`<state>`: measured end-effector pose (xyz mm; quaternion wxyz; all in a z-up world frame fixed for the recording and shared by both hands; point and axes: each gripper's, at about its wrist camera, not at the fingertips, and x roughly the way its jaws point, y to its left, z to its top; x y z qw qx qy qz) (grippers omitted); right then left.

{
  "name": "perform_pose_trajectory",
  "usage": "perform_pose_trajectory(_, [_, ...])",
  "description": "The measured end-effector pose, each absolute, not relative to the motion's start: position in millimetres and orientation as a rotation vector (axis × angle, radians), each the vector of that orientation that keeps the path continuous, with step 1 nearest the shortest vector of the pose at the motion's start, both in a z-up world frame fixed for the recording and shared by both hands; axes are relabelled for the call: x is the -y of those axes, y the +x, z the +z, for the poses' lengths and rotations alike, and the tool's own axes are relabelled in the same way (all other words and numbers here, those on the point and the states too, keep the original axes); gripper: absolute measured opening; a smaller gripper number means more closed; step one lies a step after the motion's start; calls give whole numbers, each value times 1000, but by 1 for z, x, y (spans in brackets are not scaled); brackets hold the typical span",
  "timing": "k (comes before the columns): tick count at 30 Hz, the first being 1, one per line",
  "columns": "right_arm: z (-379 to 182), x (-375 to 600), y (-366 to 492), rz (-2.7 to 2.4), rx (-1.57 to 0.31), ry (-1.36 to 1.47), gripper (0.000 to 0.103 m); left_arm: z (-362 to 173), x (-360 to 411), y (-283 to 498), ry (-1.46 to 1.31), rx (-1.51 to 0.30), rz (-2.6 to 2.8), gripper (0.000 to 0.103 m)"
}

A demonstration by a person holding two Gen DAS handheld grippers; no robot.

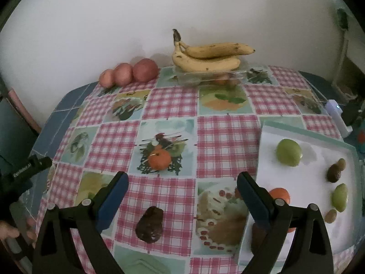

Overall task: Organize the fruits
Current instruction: 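Move both open tools back toward the remaining fruit, then close the right tool on the large dark avocado and lift it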

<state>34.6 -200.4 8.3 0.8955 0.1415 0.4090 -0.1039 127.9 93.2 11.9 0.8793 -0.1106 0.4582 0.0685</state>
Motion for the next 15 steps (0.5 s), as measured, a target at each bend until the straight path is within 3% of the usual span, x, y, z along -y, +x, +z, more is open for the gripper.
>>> perform_pose_trajectory(15, [-24, 178, 35, -155, -1035, 238, 96, -18, -54, 130, -174, -1113, 10, 103])
